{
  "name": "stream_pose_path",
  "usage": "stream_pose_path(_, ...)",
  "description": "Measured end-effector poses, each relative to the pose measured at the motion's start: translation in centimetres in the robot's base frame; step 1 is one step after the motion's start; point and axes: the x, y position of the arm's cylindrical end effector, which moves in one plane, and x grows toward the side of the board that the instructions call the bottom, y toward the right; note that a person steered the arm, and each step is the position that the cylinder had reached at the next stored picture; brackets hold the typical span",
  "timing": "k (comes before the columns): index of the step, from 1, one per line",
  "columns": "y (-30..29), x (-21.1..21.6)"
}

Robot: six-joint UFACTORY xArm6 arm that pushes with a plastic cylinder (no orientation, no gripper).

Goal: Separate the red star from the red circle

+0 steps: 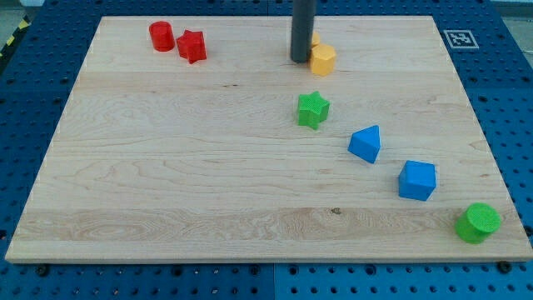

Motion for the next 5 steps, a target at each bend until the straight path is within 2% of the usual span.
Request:
stream_pose_path(3,-0.1,0.0)
stream_pose_path(4,-2.7,-0.9)
stream_pose_path(5,-10.8,-3.7)
